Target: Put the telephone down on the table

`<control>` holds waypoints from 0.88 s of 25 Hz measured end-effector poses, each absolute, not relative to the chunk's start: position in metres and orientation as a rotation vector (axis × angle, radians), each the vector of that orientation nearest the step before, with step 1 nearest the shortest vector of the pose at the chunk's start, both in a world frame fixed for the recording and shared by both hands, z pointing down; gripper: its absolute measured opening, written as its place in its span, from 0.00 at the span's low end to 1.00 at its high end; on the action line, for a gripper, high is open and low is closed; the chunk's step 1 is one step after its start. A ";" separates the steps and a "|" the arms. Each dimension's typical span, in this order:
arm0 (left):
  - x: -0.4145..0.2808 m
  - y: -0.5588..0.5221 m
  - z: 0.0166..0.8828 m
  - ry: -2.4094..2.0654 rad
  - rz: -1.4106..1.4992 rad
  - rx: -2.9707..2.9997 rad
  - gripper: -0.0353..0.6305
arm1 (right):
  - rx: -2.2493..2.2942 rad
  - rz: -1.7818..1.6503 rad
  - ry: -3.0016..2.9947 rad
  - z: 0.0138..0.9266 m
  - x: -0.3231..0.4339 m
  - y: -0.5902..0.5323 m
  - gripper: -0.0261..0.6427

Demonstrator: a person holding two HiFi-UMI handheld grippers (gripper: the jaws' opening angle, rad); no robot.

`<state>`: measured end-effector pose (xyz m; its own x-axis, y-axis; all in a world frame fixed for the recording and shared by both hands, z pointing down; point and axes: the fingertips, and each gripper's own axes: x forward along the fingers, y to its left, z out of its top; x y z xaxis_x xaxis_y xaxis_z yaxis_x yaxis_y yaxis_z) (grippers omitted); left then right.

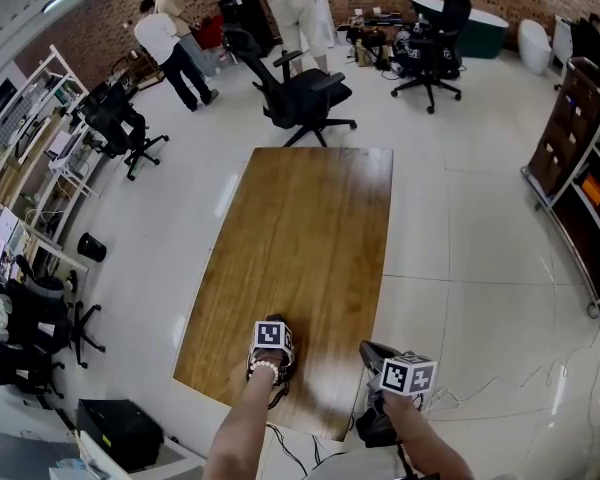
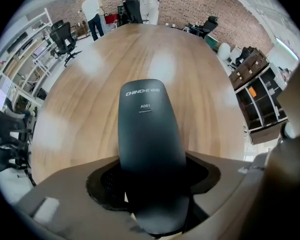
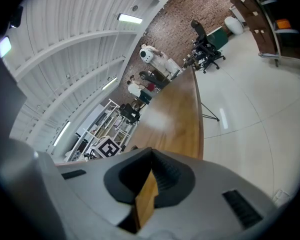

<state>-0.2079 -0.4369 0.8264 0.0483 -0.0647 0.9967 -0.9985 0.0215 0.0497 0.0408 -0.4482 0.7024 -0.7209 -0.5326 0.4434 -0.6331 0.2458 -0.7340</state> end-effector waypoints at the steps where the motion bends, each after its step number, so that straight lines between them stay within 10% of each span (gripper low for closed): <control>1: -0.208 -0.437 0.826 -1.237 1.130 1.262 0.52 | 1.133 1.492 -2.397 0.702 0.042 -0.450 0.05; 4: -0.206 -0.435 0.826 -1.238 1.109 1.247 0.52 | 1.152 1.496 -2.398 0.702 0.046 -0.452 0.05; 6: -0.204 -0.433 0.828 -1.234 1.070 1.241 0.75 | 1.156 1.494 -2.402 0.701 0.046 -0.453 0.05; 15: -0.204 -0.434 0.781 -1.324 0.744 1.414 0.76 | 1.112 1.466 -2.420 0.697 0.037 -0.437 0.05; 22: -0.223 -0.392 0.701 -1.558 0.350 1.561 0.46 | 1.109 1.410 -2.458 0.681 0.025 -0.415 0.05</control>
<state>-0.2229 -0.3916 0.7011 0.1742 -0.6640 0.7271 -0.9111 0.1714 0.3748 0.0246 -0.4155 0.6806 -0.7300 -0.5420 0.4163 -0.6330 0.3065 -0.7109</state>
